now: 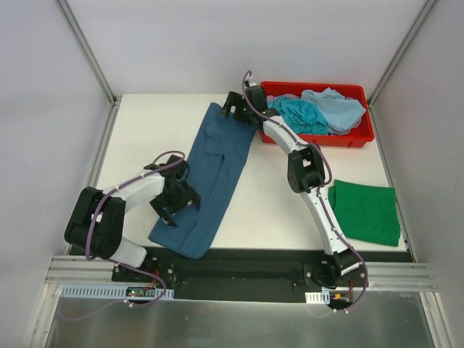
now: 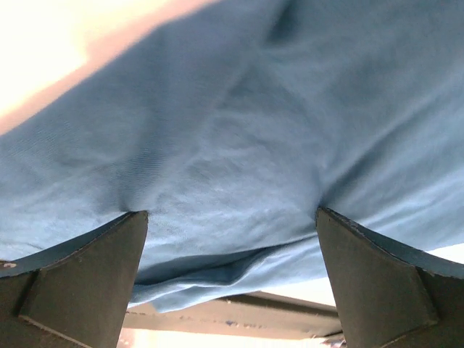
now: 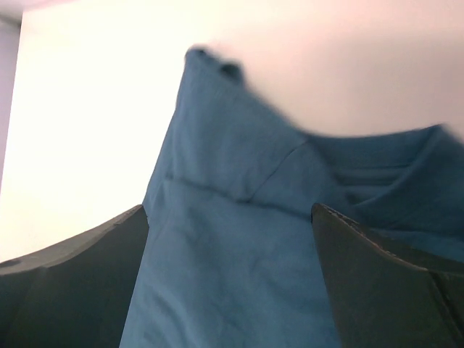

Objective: Fold and stack the t-shirts
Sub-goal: Rotate the tshirt 90 degrees

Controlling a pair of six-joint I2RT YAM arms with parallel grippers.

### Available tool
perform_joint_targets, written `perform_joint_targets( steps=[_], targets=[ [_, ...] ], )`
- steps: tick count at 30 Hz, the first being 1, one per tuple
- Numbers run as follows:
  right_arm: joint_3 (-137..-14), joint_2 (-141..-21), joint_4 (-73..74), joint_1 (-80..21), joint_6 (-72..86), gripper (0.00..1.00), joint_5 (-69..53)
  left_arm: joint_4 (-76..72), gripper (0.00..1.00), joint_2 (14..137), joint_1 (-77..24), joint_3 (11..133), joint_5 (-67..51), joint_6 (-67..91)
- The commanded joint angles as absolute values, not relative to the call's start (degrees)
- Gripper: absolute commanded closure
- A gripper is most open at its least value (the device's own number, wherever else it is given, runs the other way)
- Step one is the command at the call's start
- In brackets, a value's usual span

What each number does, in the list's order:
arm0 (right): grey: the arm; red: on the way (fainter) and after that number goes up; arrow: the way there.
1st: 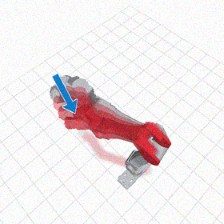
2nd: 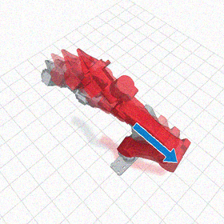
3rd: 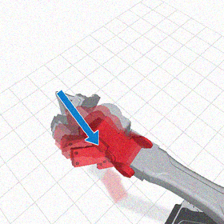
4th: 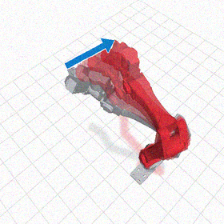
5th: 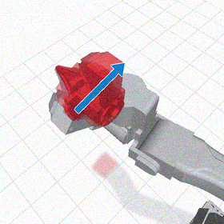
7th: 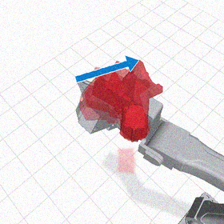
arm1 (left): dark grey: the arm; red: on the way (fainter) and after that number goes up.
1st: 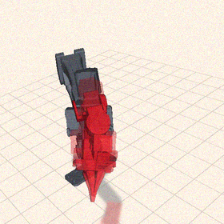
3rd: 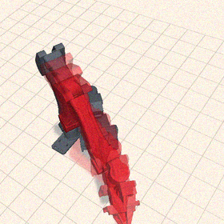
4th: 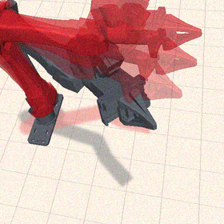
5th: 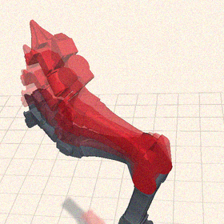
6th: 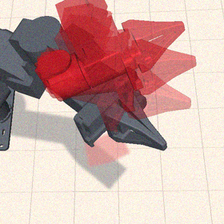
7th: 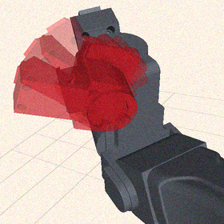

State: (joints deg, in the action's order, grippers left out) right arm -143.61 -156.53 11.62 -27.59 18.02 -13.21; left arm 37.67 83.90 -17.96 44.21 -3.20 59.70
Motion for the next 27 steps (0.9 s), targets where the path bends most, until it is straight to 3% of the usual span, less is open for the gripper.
perform_joint_targets(
  steps=[1, 8, 12, 16, 19, 22, 27],
  targets=[
    [-146.8, -155.9, 2.6, -28.0, 14.5, 0.04, -4.9, 35.9, 0.01, 85.3, -26.7, 44.6, -9.6, 66.3],
    [-148.3, -152.9, 2.9, -29.6, 7.7, 0.04, -10.0, 35.7, 0.01, 82.0, -29.6, 45.4, -7.8, 66.7],
    [-139.6, -141.9, 10.5, -31.8, 0.8, 0.04, -11.1, 37.6, 0.01, 75.5, -29.6, 47.5, -2.0, 64.6],
    [-132.2, -132.0, 26.3, -34.1, 3.1, 0.04, -2.6, 43.0, 0.01, 69.5, -29.4, 51.2, 9.2, 60.6],
    [-120.0, -124.7, 34.6, -36.9, 7.8, 0.04, 3.5, 47.7, 0.01, 67.2, -27.5, 53.7, 16.2, 57.3],
    [-112.6, -120.9, 36.2, -40.2, 9.0, 0.04, 7.2, 47.9, 0.01, 66.4, -22.8, 53.0, 14.6, 53.9],
    [-112.3, -123.8, 39.1, -42.6, 10.4, 0.04, 7.6, 46.0, 0.01, 66.3, -17.9, 50.2, 10.7, 50.6]
  ],
)
